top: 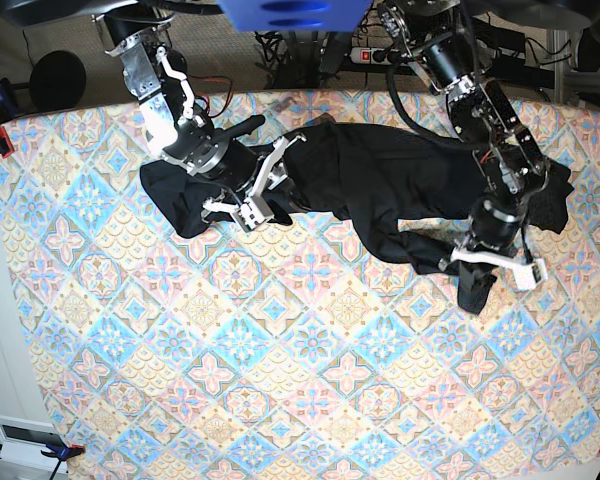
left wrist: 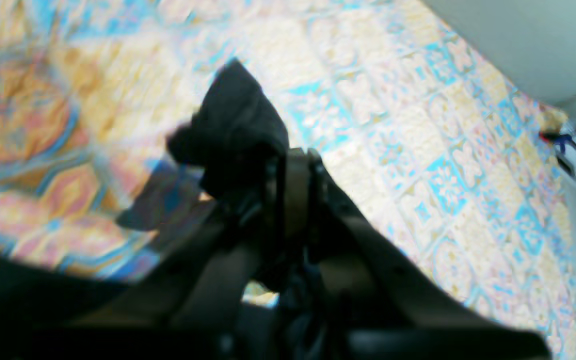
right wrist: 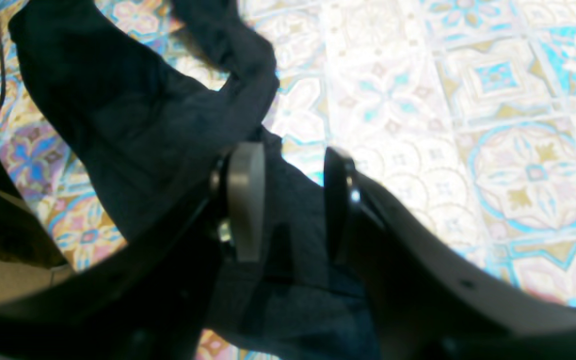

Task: Layout the t-shirt on the table in an organized manner, then fold the t-shirt properly
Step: 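Swing the left gripper over and grasp the hanging sleeve end, then carry the sleeve with the left gripper back along the strip to its end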

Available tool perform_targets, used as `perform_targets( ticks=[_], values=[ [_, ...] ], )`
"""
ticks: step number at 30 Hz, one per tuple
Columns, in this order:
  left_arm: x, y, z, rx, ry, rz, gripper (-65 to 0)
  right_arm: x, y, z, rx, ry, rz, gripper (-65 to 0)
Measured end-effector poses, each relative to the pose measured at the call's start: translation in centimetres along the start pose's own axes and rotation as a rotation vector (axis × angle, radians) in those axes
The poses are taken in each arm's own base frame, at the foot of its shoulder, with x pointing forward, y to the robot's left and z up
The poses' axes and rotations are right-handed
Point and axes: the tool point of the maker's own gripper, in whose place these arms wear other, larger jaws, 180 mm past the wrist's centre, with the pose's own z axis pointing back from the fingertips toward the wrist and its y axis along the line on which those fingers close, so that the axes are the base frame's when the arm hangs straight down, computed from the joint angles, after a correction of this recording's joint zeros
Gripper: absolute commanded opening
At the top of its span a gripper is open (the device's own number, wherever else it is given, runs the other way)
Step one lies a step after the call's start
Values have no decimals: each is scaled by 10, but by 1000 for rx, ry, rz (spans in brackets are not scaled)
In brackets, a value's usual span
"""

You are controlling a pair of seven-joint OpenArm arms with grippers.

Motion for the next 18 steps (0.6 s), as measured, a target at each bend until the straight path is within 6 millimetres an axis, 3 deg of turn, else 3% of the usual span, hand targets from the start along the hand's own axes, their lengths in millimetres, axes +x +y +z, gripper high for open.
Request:
perform_targets(
  ticks=[10, 18],
  values=[
    [10, 40, 21, 45, -33, 53, -650, 0, 0, 0, 0, 1, 0, -457],
    [9, 49, 31, 66, -32, 31, -650, 0, 0, 0, 0, 0, 0, -457]
  ],
)
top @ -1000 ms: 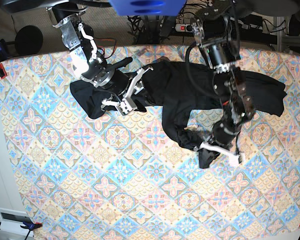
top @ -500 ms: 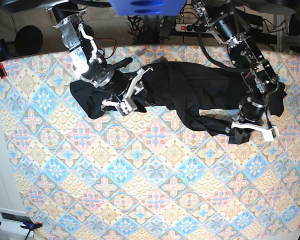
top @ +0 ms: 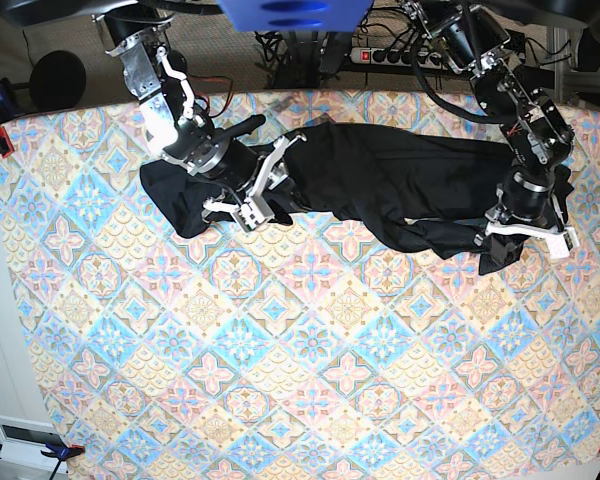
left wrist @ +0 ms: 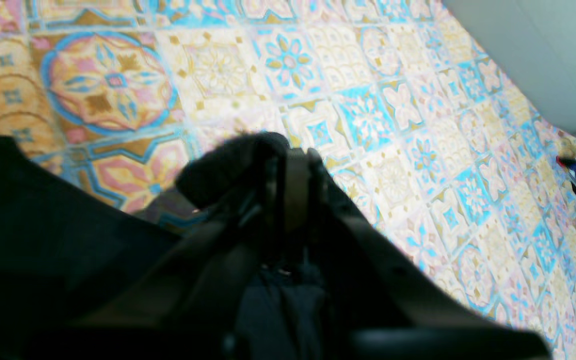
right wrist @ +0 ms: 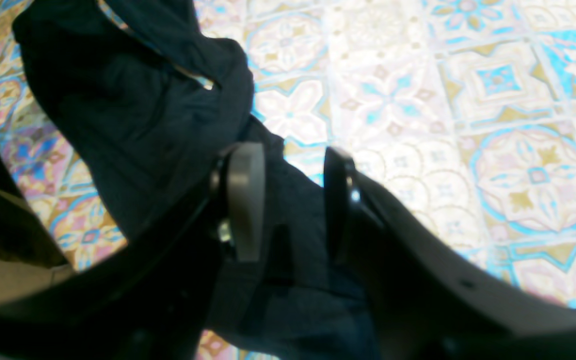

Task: Layout the t-shirt on the table in an organized manner, then fold the t-shirt properly
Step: 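Carry the sleeve with the left gripper back along the strip to its end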

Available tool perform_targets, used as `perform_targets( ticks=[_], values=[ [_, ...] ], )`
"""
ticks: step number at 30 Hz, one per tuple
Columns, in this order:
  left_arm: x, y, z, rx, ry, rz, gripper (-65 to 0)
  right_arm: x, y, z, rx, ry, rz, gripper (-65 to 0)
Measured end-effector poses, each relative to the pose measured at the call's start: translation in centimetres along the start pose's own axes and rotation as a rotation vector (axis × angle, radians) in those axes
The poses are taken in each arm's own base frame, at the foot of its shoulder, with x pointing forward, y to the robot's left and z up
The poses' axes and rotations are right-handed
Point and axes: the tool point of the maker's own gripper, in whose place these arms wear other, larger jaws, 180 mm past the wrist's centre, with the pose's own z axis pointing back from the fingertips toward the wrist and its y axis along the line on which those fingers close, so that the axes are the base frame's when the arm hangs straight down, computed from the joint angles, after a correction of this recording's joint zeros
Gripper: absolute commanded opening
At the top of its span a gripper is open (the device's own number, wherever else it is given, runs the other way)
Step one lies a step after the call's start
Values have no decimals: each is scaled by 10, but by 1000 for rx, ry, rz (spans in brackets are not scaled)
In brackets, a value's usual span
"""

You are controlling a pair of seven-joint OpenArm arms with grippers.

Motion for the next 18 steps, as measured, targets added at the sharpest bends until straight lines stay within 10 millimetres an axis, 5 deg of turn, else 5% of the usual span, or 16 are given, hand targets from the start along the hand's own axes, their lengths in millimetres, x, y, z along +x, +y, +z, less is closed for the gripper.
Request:
perform_targets(
  ticks=[18],
  values=[
    [-27, 20, 29, 58, 59, -45, -650, -1, -1, -1, 1, 4, 0, -457]
  ],
)
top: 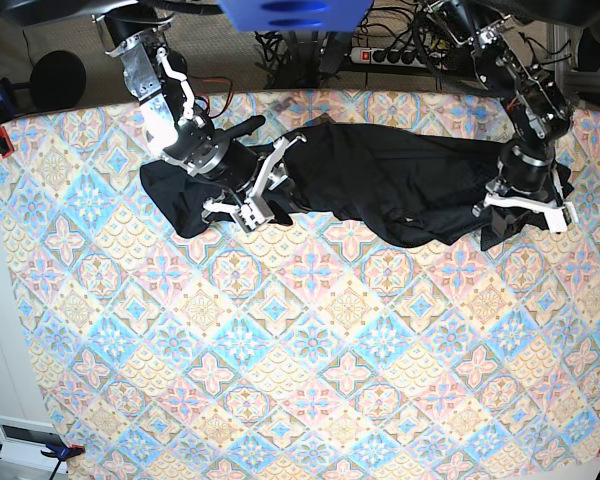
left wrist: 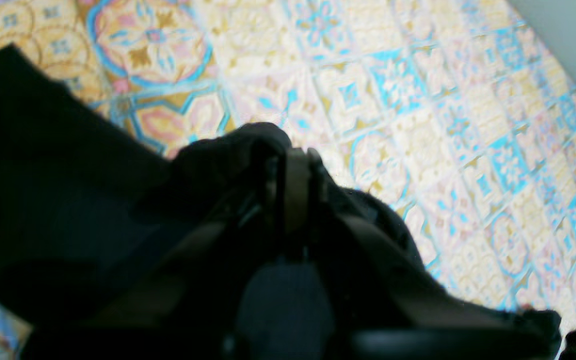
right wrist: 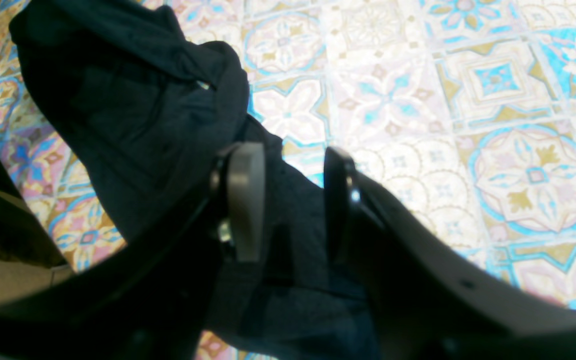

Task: Layout the t-shirt on the table in an organized manner, then fold the t-shirt properly
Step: 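Carry the sleeve with the left gripper back along the strip to its end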

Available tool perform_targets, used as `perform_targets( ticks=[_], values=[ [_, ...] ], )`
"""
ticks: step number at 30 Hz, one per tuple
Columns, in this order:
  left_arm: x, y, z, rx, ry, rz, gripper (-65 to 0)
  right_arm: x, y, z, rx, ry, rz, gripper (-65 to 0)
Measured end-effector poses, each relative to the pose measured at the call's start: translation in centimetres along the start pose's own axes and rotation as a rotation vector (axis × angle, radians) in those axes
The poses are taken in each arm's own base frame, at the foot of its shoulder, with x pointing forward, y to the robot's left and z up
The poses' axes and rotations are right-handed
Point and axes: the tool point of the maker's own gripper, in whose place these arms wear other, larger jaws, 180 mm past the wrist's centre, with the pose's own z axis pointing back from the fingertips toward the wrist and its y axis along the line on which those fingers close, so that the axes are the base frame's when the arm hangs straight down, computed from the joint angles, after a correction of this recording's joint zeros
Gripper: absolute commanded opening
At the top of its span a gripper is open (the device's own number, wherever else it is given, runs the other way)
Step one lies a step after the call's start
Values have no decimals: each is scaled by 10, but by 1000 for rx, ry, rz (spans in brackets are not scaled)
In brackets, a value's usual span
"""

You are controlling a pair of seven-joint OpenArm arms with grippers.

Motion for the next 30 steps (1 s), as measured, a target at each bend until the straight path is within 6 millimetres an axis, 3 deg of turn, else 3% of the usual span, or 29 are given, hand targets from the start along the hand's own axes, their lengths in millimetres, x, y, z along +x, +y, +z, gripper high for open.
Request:
perform_targets(
  ticks=[7, 11, 15, 20, 25, 30],
  values=[
    [4, 19, 16, 48, 17, -90, -650, -1, -1, 0, -1, 2, 0, -457],
    [18, 21, 16, 46, -3, -127, -650, 0, -1, 0, -2, 1, 0, -457],
    [35, 39, 24, 100, -38, -144, -650, 0, -1, 0, -1, 1, -1, -457],
    [23, 43, 28, 102, -7, -138, -650, -1, -1, 0, -2, 2, 0, -457],
    [41, 73, 39, 192, -47, -147, -650, -1, -1, 0, -3, 3, -2, -457],
    [34, 67, 36, 161, -16, -149, -650, 0, -1, 0, 0, 0, -3, -457]
  ],
)
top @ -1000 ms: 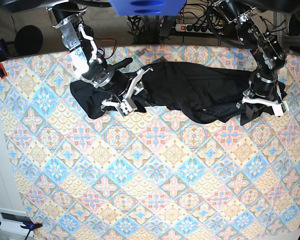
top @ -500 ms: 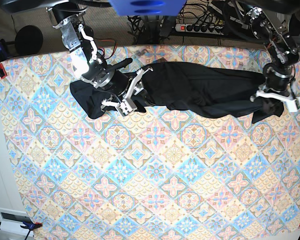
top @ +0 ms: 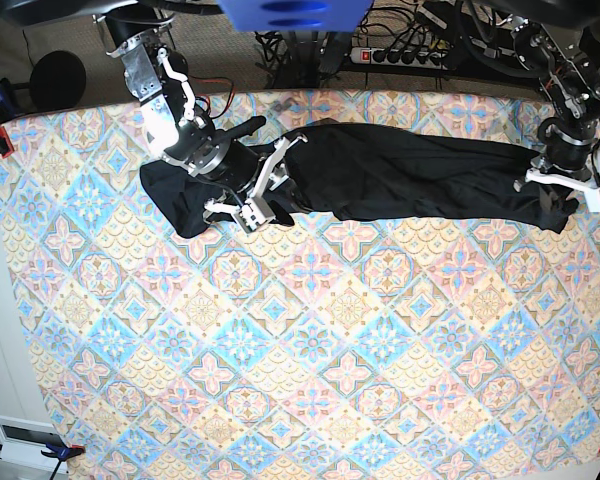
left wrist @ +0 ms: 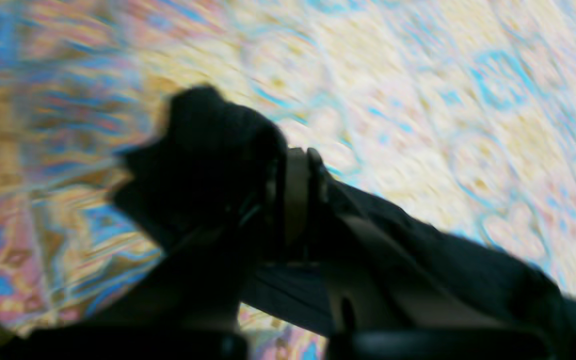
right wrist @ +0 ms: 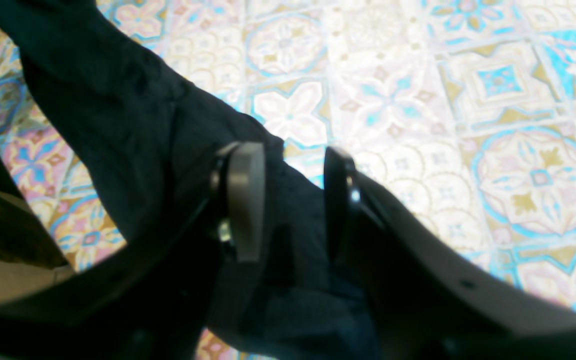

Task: Layout the t-shirt on the table in an organized manner, then fold the t-shirt properly
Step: 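Carry the sleeve with the left gripper back along the strip to its end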

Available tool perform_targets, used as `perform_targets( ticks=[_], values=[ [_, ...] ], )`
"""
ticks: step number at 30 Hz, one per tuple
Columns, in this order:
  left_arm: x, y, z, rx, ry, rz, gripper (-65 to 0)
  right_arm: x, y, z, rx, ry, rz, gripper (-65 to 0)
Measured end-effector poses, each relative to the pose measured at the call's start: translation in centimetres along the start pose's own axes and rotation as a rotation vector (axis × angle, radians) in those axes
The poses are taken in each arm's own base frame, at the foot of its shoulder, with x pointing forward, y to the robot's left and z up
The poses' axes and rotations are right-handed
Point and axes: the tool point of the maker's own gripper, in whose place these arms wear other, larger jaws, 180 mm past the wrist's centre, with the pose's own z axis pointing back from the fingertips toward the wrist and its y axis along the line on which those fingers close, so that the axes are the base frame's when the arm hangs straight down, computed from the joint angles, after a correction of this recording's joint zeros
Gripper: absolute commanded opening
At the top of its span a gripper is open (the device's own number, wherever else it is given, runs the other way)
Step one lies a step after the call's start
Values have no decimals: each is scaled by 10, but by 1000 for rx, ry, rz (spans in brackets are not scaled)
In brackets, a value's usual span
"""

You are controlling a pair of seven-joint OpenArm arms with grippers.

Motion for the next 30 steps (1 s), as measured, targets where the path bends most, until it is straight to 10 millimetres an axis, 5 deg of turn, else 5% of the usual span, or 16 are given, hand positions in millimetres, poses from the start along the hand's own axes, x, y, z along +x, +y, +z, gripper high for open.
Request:
perform_targets(
  ticks=[4, 9, 20, 30],
  values=[
    [18, 11, 2, 32, -40, -36, -650, -1, -1, 0, -2, 3, 1, -457],
    [10, 23, -1, 89, -7, -81, -650, 0, 1, 0, 2, 1, -1, -457],
    [-47, 60, -25, 151, 161, 29, -642, 0, 1, 0, 1, -1, -2, -457],
    [-47, 58, -32, 139, 167, 55, -409, 0, 1, 0, 1, 3, -3, -457]
  ],
)
